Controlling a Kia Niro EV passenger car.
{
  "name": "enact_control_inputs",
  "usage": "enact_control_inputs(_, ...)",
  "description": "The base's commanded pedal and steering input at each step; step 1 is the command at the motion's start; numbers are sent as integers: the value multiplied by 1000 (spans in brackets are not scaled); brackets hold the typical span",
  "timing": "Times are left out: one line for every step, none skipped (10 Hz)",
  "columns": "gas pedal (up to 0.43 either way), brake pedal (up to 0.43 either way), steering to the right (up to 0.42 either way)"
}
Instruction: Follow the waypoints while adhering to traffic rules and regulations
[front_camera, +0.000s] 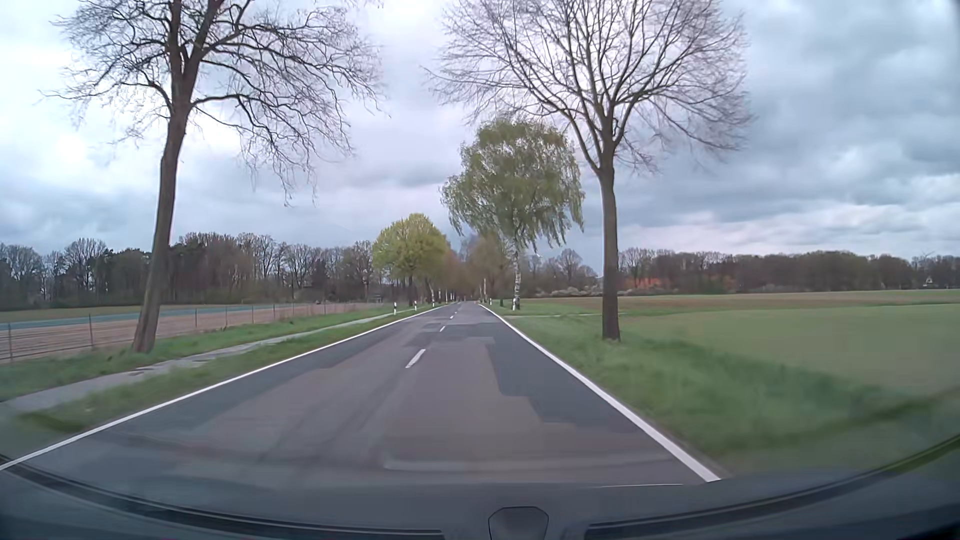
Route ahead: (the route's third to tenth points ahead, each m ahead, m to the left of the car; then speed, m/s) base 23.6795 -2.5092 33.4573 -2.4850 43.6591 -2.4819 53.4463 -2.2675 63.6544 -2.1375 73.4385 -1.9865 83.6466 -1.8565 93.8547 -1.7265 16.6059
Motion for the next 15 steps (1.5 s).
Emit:
enact_control_inputs(118, 0, -3)
enact_control_inputs(118, 0, -2)
enact_control_inputs(110, 0, -2)
enact_control_inputs(110, 0, -3)
enact_control_inputs(110, 0, -4)
enact_control_inputs(110, 0, -4)
enact_control_inputs(98, 0, -4)
enact_control_inputs(98, 0, -5)
enact_control_inputs(98, 0, -5)
enact_control_inputs(98, 0, -5)
enact_control_inputs(98, 0, -5)
enact_control_inputs(98, 0, -5)
enact_control_inputs(98, 0, -6)
enact_control_inputs(98, 0, -6)
enact_control_inputs(98, 0, -6)
